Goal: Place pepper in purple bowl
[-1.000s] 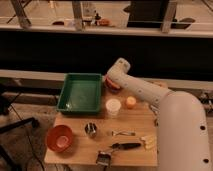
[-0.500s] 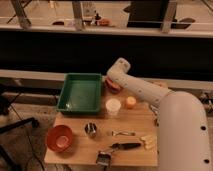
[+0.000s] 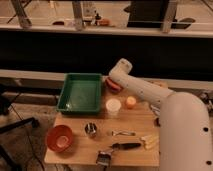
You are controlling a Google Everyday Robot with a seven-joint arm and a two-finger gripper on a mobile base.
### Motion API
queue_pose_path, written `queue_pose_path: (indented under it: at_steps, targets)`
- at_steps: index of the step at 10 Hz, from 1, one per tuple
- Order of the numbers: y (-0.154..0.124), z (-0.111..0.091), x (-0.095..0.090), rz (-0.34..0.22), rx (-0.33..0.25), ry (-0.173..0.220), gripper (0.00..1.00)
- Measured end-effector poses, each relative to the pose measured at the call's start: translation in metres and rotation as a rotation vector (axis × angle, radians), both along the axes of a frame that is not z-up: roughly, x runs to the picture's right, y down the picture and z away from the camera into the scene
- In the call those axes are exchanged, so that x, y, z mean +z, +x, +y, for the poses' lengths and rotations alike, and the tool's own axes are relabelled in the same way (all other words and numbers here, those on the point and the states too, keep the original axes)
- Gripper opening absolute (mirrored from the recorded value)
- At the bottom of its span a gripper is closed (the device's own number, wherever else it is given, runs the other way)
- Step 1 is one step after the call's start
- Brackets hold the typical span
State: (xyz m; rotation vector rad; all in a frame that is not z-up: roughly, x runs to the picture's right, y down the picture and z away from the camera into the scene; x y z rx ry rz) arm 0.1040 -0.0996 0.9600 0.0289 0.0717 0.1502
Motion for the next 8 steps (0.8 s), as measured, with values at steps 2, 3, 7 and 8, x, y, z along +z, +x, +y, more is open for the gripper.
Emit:
queue_pose_path:
  at_steps: [2, 3, 7, 8]
  targets:
    - [0.0036, -0.0010, -0.0008, 0.009, -0.008, 0.007, 0.38]
    - [0.0047, -0.0012, -0.0010, 0.012, -0.009, 0.009, 0.35]
    - [0.0104, -0.0039, -0.0025, 0.028, -0.018, 0.021, 0.25]
    - [0.0111, -0.0043, -0.0028, 0.031, -0.020, 0.024, 0.23]
